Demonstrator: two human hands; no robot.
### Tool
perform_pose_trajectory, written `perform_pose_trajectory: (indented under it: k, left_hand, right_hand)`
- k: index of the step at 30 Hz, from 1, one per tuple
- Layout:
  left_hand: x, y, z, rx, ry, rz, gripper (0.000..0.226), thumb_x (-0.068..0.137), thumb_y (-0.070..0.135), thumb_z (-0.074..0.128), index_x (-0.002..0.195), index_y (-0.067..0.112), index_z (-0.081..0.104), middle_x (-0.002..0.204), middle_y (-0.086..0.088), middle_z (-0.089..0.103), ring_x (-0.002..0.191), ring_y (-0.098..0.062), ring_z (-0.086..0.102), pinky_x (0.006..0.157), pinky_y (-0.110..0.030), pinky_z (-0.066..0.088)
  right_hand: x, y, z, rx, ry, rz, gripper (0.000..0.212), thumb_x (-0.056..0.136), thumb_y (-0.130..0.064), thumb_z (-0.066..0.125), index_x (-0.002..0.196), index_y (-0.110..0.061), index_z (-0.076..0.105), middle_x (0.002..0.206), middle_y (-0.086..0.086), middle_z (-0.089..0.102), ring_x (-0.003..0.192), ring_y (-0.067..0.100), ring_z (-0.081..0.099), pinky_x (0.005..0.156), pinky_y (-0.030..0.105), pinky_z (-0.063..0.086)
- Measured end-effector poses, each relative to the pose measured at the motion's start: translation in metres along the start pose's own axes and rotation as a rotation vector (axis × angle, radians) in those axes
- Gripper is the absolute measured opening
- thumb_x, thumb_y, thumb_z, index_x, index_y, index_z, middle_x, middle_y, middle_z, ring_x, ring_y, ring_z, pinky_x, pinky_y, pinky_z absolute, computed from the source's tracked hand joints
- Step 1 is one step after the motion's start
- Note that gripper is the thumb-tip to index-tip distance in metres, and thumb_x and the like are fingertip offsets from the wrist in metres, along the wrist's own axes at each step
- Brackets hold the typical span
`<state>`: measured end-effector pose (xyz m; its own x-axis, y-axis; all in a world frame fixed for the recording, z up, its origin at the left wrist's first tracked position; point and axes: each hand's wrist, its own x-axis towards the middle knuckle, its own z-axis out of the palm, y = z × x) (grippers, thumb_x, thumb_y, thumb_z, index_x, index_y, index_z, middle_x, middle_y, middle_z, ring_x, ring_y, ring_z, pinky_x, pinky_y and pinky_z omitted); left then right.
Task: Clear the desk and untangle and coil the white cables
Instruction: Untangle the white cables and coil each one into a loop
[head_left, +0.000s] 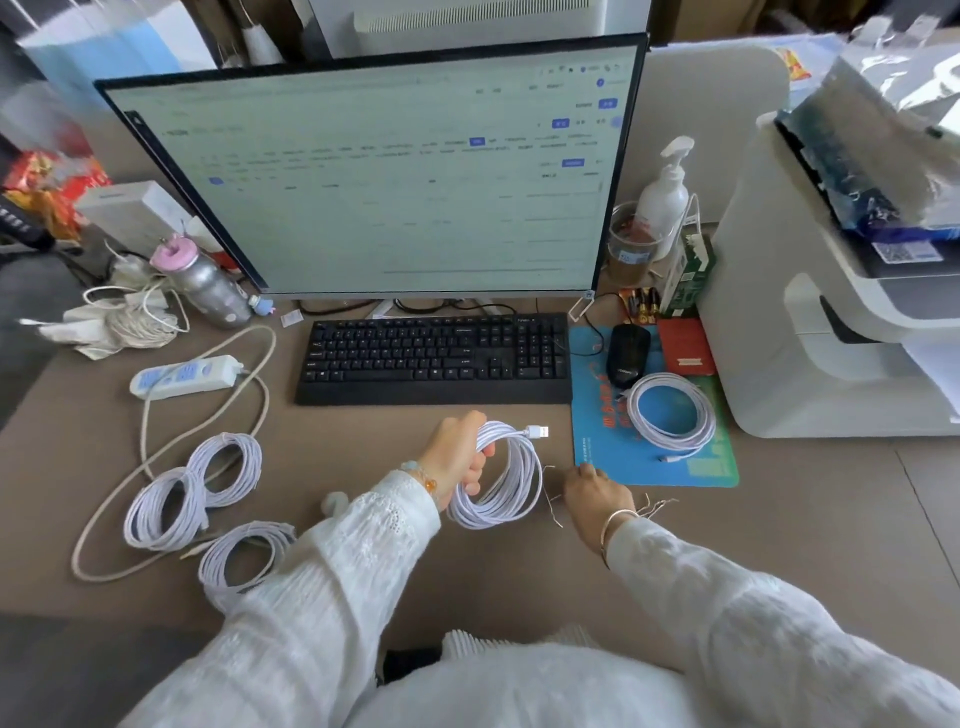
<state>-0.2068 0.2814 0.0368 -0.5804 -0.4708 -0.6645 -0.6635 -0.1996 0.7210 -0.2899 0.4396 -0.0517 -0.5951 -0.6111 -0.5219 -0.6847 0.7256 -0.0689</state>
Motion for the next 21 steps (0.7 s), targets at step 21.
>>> perform_pose_trajectory:
  k: [21]
  left_hand:
    - [-0.011, 0.006, 0.015, -0.074, -0.024, 0.059, 0.034, 0.094, 0.026, 0.038, 0.067, 0.008, 0.045, 0.044, 0.002, 0.025, 0.037, -0.013, 0.019, 0.043, -0.022, 0.023]
  right_hand:
    - [-0.059, 0.008, -0.088, 1.491, 0.282, -0.135, 0.01, 0.09, 0.005, 0.059, 0.082, -0.001, 0.06, 0.072, 0.015, 0.07, 0.065, 0.024, 0.069, 0.067, 0.033, 0.06]
